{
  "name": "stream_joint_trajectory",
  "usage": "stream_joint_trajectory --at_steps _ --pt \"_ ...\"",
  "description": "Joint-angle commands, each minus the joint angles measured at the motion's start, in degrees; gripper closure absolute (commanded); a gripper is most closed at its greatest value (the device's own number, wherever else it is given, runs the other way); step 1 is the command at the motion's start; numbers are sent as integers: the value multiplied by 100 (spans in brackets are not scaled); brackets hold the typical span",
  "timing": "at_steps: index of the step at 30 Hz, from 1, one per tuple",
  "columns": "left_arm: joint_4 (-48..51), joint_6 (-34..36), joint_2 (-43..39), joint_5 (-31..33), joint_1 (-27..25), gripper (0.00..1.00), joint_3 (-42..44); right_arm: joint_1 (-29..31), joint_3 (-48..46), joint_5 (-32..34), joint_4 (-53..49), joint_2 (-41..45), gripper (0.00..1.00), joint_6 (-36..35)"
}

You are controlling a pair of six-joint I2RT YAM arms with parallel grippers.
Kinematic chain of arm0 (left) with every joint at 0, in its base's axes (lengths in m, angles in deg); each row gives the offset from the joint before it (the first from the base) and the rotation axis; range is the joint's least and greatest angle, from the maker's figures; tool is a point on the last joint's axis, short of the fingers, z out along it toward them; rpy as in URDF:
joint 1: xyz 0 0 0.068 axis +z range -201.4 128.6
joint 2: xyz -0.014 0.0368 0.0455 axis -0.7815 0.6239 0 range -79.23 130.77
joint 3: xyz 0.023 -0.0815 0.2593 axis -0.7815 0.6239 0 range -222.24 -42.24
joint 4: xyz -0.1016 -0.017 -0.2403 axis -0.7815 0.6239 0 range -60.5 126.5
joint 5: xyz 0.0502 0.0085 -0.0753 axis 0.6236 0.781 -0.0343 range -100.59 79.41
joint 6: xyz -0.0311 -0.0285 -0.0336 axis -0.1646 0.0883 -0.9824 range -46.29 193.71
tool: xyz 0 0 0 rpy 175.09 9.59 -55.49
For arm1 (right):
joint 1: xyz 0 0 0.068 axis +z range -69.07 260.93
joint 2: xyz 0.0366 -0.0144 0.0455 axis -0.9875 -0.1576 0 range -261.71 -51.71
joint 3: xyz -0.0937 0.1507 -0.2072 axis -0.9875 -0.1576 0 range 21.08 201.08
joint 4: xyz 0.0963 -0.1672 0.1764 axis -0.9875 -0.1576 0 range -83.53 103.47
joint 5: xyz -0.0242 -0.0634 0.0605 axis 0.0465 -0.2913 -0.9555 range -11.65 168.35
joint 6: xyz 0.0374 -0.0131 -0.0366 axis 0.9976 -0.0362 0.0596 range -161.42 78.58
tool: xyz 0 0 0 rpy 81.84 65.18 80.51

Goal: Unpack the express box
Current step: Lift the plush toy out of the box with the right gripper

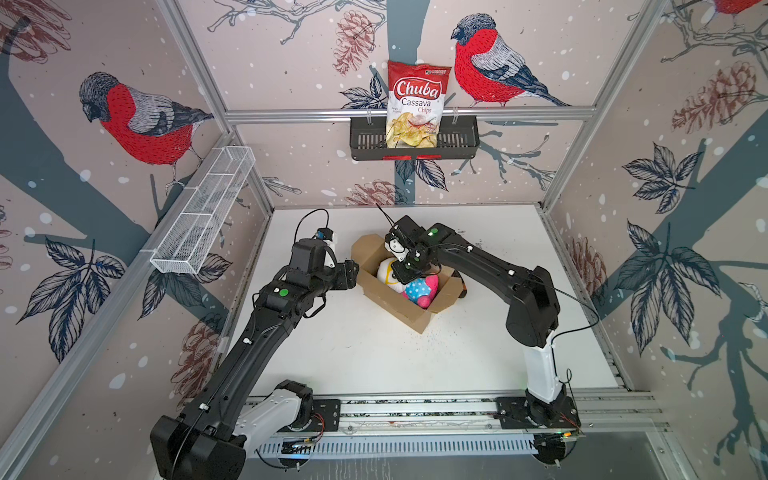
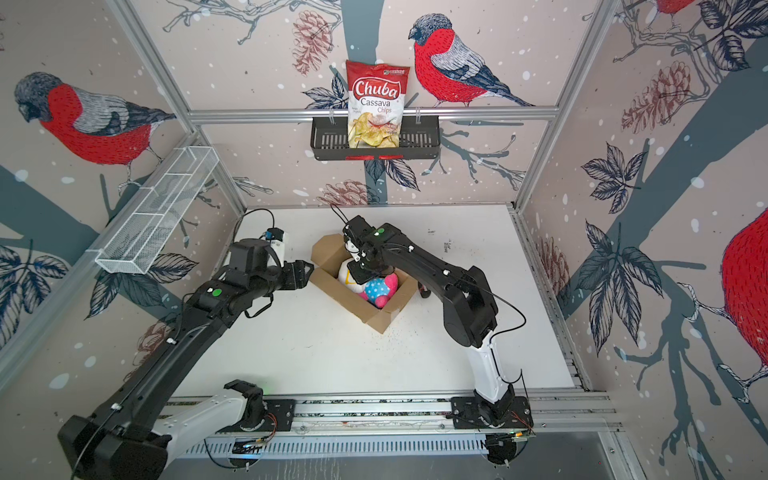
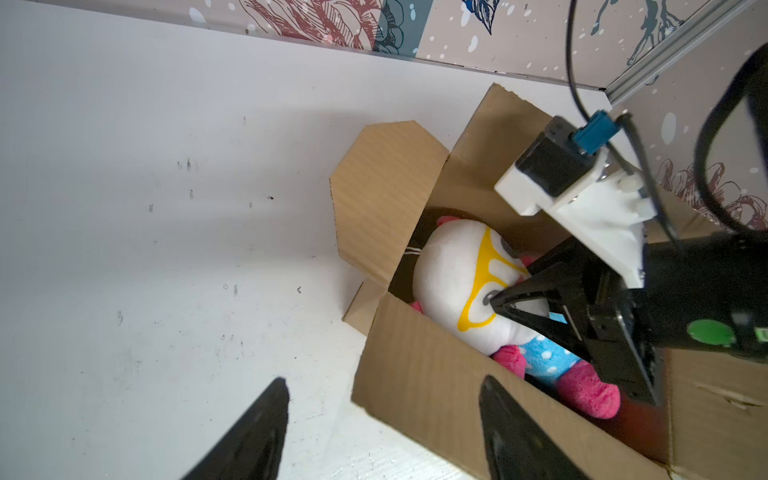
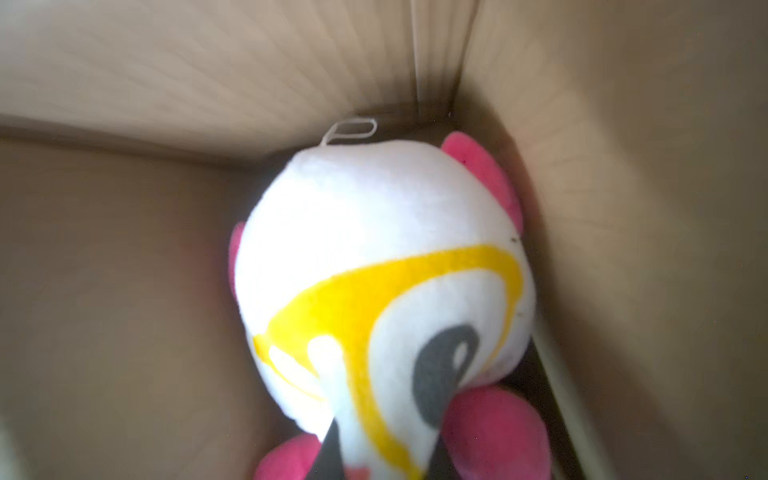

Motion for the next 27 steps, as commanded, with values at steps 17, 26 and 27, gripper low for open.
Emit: stream_joint_trajectory --at_steps 17,26,27 --pt "-551 -75 281 -305 9 27 56 -29 757 96 -239 743 94 249" --pt "-622 -26 568 -351 9 27 -254 -257 944 370 -287 1385 95 417" --pt "-614 -20 606 -362 12 27 -296 -302 927 397 -281 1480 95 443"
